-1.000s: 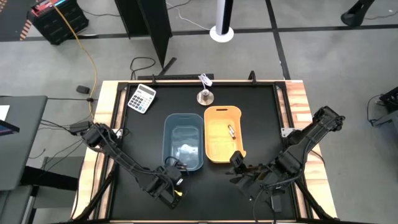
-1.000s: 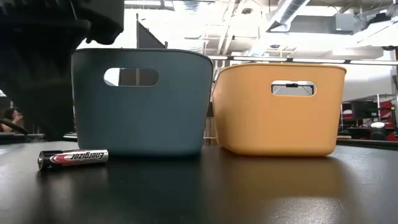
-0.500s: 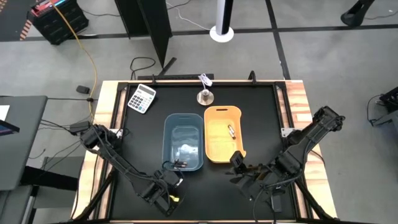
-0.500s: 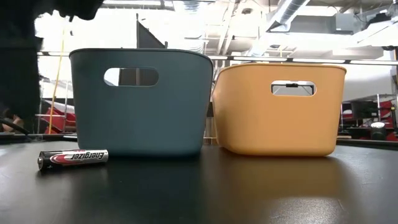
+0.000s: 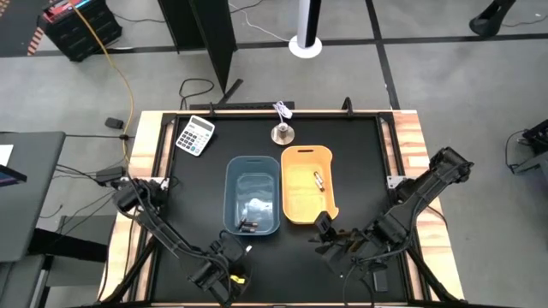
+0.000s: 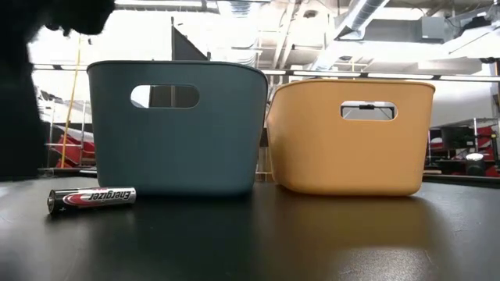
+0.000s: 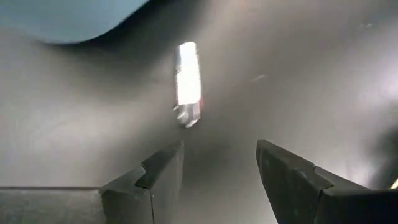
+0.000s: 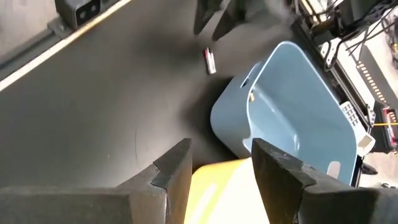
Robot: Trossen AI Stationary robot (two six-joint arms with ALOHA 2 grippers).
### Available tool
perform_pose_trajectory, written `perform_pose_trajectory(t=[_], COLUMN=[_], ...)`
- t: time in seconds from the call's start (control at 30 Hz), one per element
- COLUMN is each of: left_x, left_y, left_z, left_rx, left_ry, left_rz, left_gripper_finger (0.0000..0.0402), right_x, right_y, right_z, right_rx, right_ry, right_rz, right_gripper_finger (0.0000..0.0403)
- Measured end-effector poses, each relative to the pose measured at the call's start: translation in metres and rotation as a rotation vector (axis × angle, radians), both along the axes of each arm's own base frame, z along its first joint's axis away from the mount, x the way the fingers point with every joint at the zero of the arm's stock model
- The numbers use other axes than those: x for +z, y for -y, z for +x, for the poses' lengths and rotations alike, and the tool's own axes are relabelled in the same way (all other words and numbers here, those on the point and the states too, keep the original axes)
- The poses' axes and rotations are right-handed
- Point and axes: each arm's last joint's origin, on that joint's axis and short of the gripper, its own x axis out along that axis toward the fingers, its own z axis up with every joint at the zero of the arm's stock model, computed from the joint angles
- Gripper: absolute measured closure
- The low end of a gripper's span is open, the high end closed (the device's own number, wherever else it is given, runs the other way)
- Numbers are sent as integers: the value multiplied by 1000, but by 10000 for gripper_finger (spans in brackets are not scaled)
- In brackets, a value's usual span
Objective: Sort batteries
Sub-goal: Put the silver battery into the yellow bin
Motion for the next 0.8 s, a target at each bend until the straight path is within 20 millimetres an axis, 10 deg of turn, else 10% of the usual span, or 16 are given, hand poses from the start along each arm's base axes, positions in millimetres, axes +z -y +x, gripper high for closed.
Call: perform_pose_trajectory(t=[0.8], left_x=[-26], left_y=[-13], left_z=[16], left_rx=[20], left_ry=[-34], left_rz=[102], left_gripper_finger=[203], right_x=[-3], right_y=[-1], right_z=[-1], right_rx=[-1], right_ry=[0], right_rz=[9], right_gripper_finger=[221])
